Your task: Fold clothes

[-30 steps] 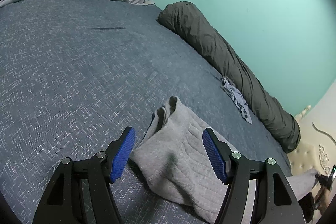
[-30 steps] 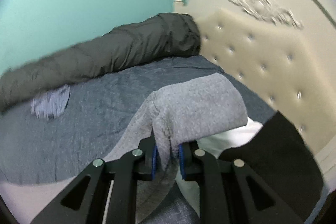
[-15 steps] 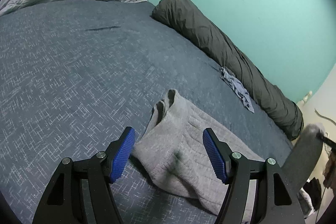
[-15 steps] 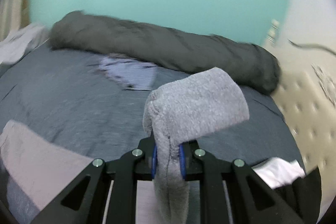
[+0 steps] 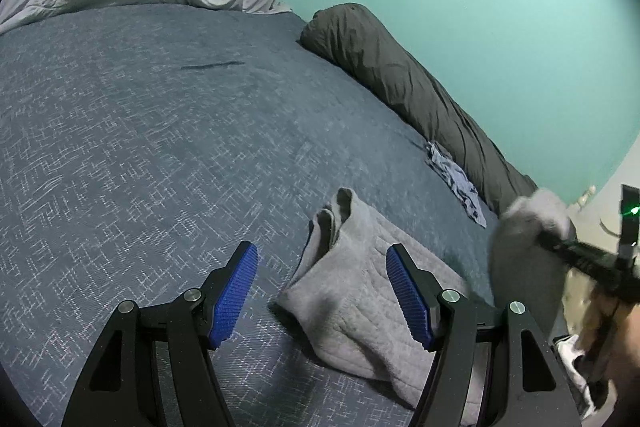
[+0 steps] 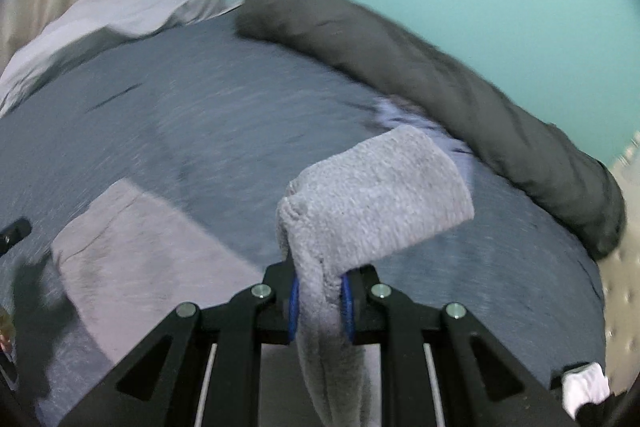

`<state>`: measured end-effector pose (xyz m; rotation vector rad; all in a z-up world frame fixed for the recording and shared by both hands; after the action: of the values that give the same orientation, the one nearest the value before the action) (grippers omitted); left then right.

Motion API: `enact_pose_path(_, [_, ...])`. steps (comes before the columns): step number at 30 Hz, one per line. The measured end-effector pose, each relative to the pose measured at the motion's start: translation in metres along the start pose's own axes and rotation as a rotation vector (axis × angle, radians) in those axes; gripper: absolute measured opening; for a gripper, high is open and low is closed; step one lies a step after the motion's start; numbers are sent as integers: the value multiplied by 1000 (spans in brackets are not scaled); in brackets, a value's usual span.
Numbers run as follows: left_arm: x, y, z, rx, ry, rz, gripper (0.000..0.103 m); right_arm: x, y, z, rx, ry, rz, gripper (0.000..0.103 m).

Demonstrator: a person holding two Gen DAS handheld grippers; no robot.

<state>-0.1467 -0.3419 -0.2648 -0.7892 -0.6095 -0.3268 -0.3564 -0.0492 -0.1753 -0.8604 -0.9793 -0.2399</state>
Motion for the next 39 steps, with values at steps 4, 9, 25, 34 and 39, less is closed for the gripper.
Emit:
enact_pose_path(4, [1, -1, -6, 11, 3, -3, 71, -20, 0, -51, 43, -59, -29, 16])
enact_pose_path(9, [3, -3, -14, 30, 7, 0, 71, -39, 5, -98, 129, -115, -78, 20])
enact_pose_path(25, [2, -3, -12, 25, 21, -4, 71, -12, 7, -118, 110, -311, -45, 50])
enact_pose_path(34, [-7, 3, 7, -9, 49, -28, 71, -26, 36, -32, -196, -337, -44, 49])
enact_pose_path(39, [-10, 6, 8, -21, 44, -37, 71, -45, 54, -44, -275, -423, -78, 35])
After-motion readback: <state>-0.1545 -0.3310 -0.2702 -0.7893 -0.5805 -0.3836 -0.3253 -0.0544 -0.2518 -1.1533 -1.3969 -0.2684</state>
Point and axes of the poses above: each gripper's, at about its wrist camera, not at the fingertips, and x roughly against the way its jaws point, z to its right, y to its underside, the point moved 5 cm from there along -x, roughly the way its jaws point, and after that the axes turned 8 degrees about -z, right-handed, at the moved point
